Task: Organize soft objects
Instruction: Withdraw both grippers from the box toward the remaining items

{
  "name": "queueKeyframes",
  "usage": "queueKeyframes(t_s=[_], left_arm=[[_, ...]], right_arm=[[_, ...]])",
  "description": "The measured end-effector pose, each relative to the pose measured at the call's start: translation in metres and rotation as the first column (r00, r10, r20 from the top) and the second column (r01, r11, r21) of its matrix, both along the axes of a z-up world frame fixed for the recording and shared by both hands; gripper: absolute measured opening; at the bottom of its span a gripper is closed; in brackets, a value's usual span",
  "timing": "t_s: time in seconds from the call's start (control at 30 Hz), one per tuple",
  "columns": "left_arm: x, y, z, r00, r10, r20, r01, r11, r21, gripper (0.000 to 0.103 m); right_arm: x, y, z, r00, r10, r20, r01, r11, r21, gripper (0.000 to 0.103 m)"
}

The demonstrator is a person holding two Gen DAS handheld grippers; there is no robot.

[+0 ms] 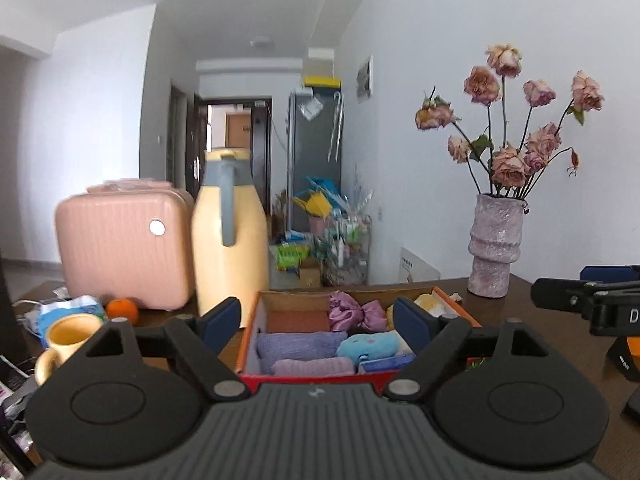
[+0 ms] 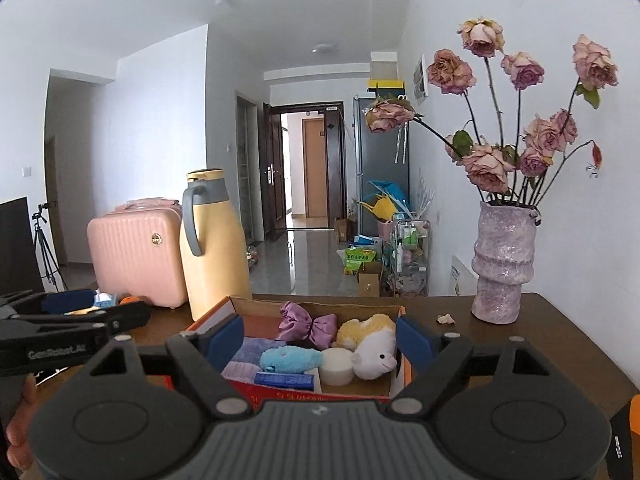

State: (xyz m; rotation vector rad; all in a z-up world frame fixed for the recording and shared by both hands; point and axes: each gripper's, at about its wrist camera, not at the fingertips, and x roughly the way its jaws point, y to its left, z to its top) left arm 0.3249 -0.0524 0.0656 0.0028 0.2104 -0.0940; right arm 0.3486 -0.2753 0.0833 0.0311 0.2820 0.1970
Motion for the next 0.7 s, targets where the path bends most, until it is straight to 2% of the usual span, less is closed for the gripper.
queueKeyframes(t_s=[0.2,0.27,0.43,0.5,0.6,0.7], left_arm=[[-0.077,0.015,-0.035,1.0,0.011,0.018,-0.012,0.999,0.044,0.098],[-0.108,0.021,-0.051,1.0,0.006,-0.001,-0.006,0.999,0.038,0.103],[-0.174,0.038,-0.085,0.996,0.003,-0.092,-0.001,1.0,0.024,0.103],[-0.188,0.042,-0.094,0.991,0.001,-0.131,0.003,1.0,0.027,0.103],[-0.194,0.042,-0.098,0.988,0.001,-0.152,0.004,1.0,0.031,0.103],[-0.19,0.04,-0.094,0.99,0.0,-0.139,0.006,0.999,0.037,0.103]], right_arm=[[-0.064,0.0,-0.032,1.0,0.002,0.027,-0.002,1.0,-0.019,0.086],[-0.095,0.003,-0.049,1.0,0.004,0.028,-0.003,0.999,-0.033,0.091],[-0.169,0.001,-0.085,0.999,0.041,0.026,-0.042,0.999,0.012,0.1],[-0.197,-0.001,-0.098,0.999,0.032,0.025,-0.033,0.999,0.031,0.102],[-0.213,0.003,-0.11,0.998,0.028,-0.059,-0.023,0.996,0.085,0.102],[-0.218,0.012,-0.111,0.999,0.035,-0.032,-0.033,0.998,0.055,0.102]])
